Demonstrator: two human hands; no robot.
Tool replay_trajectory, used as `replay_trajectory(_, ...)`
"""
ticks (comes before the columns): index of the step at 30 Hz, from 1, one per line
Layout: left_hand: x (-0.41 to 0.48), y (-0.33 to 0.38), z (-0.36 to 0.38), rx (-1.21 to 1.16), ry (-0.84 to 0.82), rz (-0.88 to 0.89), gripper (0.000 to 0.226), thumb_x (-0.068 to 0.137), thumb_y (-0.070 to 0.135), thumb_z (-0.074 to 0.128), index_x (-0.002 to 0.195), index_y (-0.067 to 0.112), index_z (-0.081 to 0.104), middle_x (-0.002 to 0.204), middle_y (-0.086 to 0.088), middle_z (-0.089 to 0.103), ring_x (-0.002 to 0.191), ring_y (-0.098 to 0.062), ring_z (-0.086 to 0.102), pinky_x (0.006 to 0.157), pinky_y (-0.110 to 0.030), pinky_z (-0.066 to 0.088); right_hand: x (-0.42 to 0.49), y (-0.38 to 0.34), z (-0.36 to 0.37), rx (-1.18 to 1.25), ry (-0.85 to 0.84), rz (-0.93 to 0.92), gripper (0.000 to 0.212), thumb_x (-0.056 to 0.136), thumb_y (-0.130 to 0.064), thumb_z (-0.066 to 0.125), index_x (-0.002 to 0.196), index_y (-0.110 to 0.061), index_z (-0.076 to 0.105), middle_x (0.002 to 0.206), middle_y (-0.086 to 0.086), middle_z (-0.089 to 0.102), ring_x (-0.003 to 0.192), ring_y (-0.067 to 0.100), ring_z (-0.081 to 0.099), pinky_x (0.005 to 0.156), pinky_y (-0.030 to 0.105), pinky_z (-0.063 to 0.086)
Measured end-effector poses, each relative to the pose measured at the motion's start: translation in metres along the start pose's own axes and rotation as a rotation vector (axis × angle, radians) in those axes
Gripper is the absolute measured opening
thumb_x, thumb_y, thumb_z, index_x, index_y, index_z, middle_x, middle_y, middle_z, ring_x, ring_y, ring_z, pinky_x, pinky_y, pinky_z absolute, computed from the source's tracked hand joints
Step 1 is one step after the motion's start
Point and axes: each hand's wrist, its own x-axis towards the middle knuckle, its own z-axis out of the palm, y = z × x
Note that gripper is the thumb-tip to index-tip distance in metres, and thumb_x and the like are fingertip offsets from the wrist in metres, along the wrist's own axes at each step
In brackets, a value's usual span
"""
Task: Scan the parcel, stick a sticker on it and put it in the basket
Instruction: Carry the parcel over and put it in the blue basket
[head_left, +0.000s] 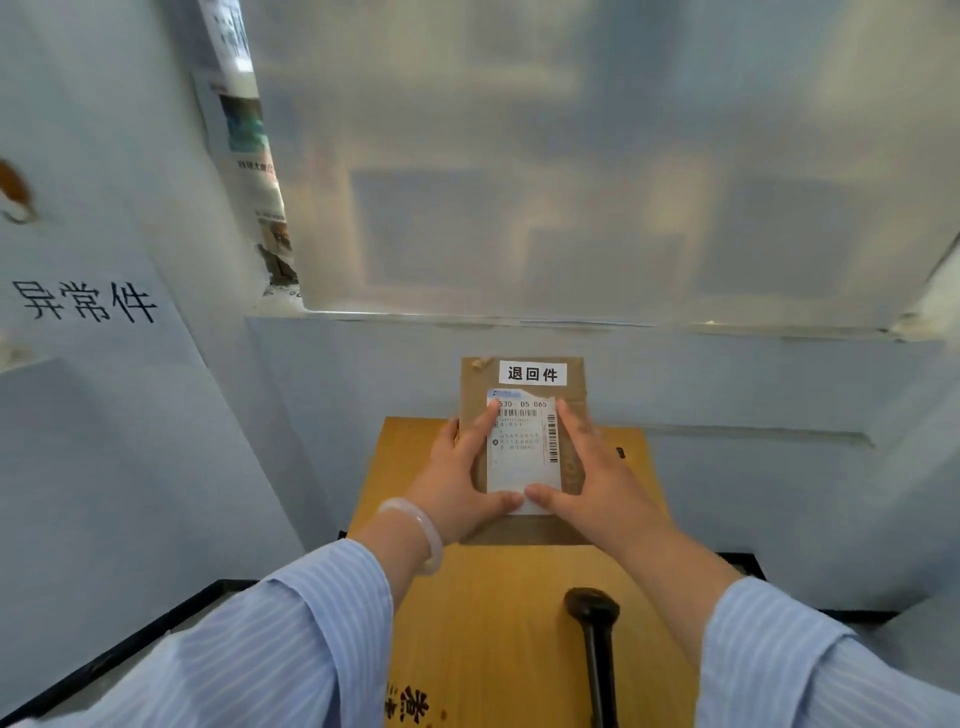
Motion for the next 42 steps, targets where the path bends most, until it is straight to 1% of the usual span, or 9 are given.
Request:
replay_trajectory(2,0.004,0.017,-0.011,-0.021,0.040,0.017,0.102,0.073,0.040,0.078,0.143,0.059,0.006,0.160,-0.005,0.003,0.144,-0.030,0.020,0.116,-0.040,0.029,0.005,-0.011,-0.014,-0.001,0.068,-0.063,0.103,0.076,-0.046,0.075,0.148,-0.051,0.002,0.155,-0.004,0.025,0.142,0.019,0.026,0.113,0.044,0.033)
replay_trajectory(7,0.000,0.038,-0.025,-0.067,0.119,0.072,0.102,0.071,0.041,0.079,0.140,0.063,0.007,0.157,-0.003,0.012,0.140,-0.026,0.029,0.113,-0.042,0.036,0.003,-0.024,-0.032,0.015,0.115,-0.130,0.101,0.075,-0.051,0.074,0.145,-0.056,0.002,0.160,-0.004,0.015,0.146,0.019,0.019,0.115,0.048,0.030)
replay_trajectory(13,-0.035,0.026,-0.042,-0.052,0.208,0.040,0.102,0.073,0.040,0.078,0.138,0.066,0.003,0.156,-0.003,0.014,0.140,-0.024,0.028,0.114,-0.040,0.033,0.002,-0.046,-0.020,0.032,0.006,-0.208,0.099,0.077,-0.045,0.074,0.145,-0.057,0.003,0.161,-0.007,0.012,0.147,0.015,0.015,0.116,0.042,0.026)
replay_trajectory(16,-0.062,0.012,-0.061,-0.035,0.231,-0.001,0.103,0.074,0.038,0.078,0.142,0.058,0.003,0.157,-0.004,0.009,0.142,-0.025,0.023,0.114,-0.034,0.027,0.000,-0.066,0.000,0.040,-0.061,-0.259,0.100,0.077,-0.044,0.075,0.144,-0.059,0.001,0.161,-0.008,0.012,0.147,0.015,0.015,0.116,0.042,0.027)
replay_trajectory(18,-0.083,0.002,-0.077,-0.009,0.264,-0.029,0.103,0.074,0.038,0.078,0.142,0.057,0.002,0.157,-0.005,0.007,0.144,-0.027,0.018,0.115,-0.036,0.025,-0.003,-0.083,0.015,0.053,-0.109,-0.292,0.100,0.077,-0.044,0.075,0.145,-0.058,0.003,0.161,-0.007,0.013,0.147,0.014,0.013,0.117,0.043,0.026)
replay_trajectory(23,-0.143,-0.032,-0.113,-0.014,0.351,-0.120,0.103,0.072,0.040,0.077,0.132,0.070,-0.002,0.157,-0.004,0.008,0.145,-0.028,0.016,0.117,-0.047,0.027,-0.020,-0.131,0.061,0.081,-0.205,-0.378,0.101,0.075,-0.044,0.076,0.142,-0.062,0.003,0.161,-0.003,0.016,0.147,0.016,0.014,0.117,0.047,0.025)
replay_trajectory(28,-0.232,-0.069,-0.149,-0.007,0.439,-0.226,0.102,0.076,0.034,0.076,0.145,0.054,0.004,0.156,-0.003,0.007,0.143,-0.025,0.018,0.114,-0.033,0.024,-0.062,-0.190,0.123,0.069,-0.319,-0.453,0.100,0.074,-0.049,0.075,0.140,-0.065,0.001,0.161,-0.005,0.015,0.147,0.018,0.017,0.115,0.050,0.028)
replay_trajectory(35,-0.417,-0.128,-0.215,0.019,0.606,-0.410,0.102,0.075,0.035,0.078,0.145,0.054,0.006,0.158,-0.006,0.004,0.146,-0.025,0.014,0.115,-0.035,0.022,-0.170,-0.306,0.233,0.147,-0.511,-0.608,0.098,0.074,-0.047,0.075,0.142,-0.064,0.005,0.160,-0.009,0.017,0.145,0.013,0.020,0.117,0.041,0.026)
replay_trajectory(42,-0.608,-0.179,-0.262,0.060,0.776,-0.543,0.101,0.073,0.036,0.077,0.145,0.055,0.010,0.157,0.001,0.009,0.141,-0.019,0.023,0.111,-0.031,0.026,-0.300,-0.415,0.335,0.196,-0.670,-0.762,0.099,0.075,-0.042,0.076,0.147,-0.054,0.009,0.157,-0.009,0.023,0.142,0.014,0.028,0.113,0.044,0.034)
